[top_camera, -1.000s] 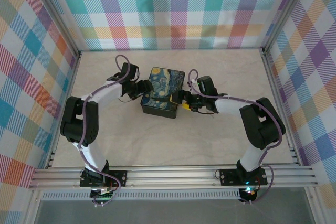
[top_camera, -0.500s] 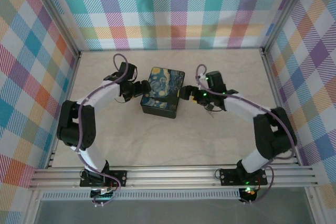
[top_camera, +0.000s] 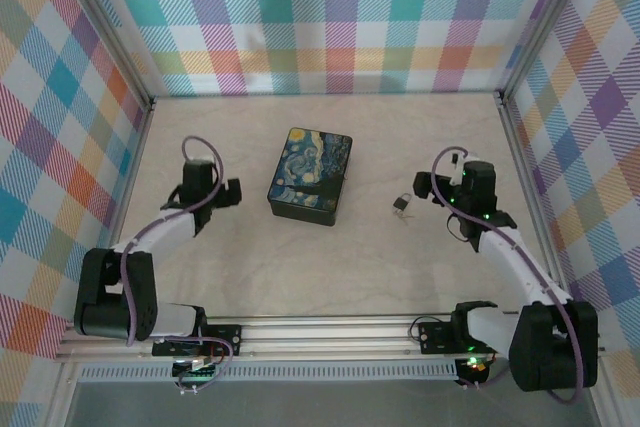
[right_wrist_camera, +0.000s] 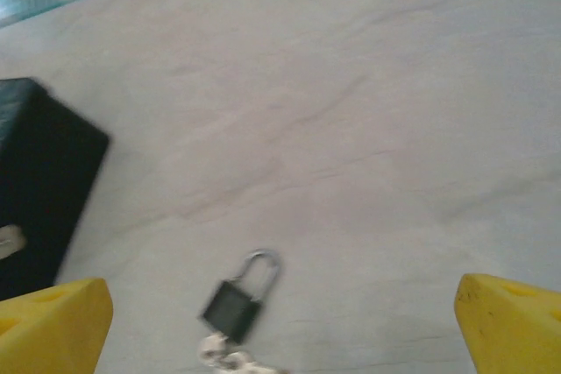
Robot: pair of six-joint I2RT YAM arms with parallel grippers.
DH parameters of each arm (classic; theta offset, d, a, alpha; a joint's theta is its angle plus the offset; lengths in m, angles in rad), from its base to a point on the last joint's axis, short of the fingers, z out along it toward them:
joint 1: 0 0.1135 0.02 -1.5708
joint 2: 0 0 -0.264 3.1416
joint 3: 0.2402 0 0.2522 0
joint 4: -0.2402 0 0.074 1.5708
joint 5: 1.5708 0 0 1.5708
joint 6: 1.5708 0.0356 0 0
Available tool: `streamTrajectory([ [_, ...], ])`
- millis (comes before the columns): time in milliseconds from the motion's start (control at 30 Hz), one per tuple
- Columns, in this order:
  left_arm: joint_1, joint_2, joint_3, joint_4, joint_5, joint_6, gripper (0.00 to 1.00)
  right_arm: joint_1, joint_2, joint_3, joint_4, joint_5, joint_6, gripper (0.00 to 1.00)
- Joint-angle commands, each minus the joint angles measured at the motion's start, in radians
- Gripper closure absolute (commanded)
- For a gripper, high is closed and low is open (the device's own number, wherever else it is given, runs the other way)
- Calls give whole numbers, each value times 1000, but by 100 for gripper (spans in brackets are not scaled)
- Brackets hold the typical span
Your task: Unlock the padlock with the key
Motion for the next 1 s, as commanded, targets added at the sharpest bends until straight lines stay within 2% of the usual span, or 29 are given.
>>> streamTrajectory([
  [0,13,17,-58,303,-66,33,0,-43,-7,-66,122,123,-63,0],
  [100,12,35,-130,466,-91,-8,1,-76,47,-142,279,152,-89,0],
  [200,14,78,-204,659,-127,-47,1,-120,133,-199,471,104,-117,0],
  [233,11,113,-232,747,-115,-36,2,-124,167,-211,535,91,-128,0],
  [300,7,132,-232,755,-36,3,4,-127,220,-201,619,68,-150,0],
  [333,-4,164,-236,791,-17,22,0,-131,258,-184,639,45,-143,0],
  [367,-13,203,-240,847,3,46,0,-133,292,-131,569,40,-136,0],
  [400,-15,200,-223,829,24,55,0,-133,321,-106,557,17,-131,0],
  [433,-13,189,-196,738,53,62,0,-133,349,-77,546,-24,-131,0],
  [467,-8,202,-204,775,68,64,0,-132,369,-82,607,-83,-127,0],
  [500,-3,193,-197,744,81,62,0,-129,398,-101,656,-151,-155,0],
  [633,9,197,-191,736,111,58,0,-56,458,-151,822,-125,-235,1],
  [667,10,200,-192,743,110,58,0,-56,487,-185,933,-125,-232,0],
  [700,10,198,-190,736,111,58,0,-56,463,-166,839,-137,-243,0],
  [733,10,198,-189,739,111,59,0,-57,475,-170,883,-144,-235,0],
  [967,13,197,-191,738,115,57,0,-59,472,-164,860,-118,-229,0],
])
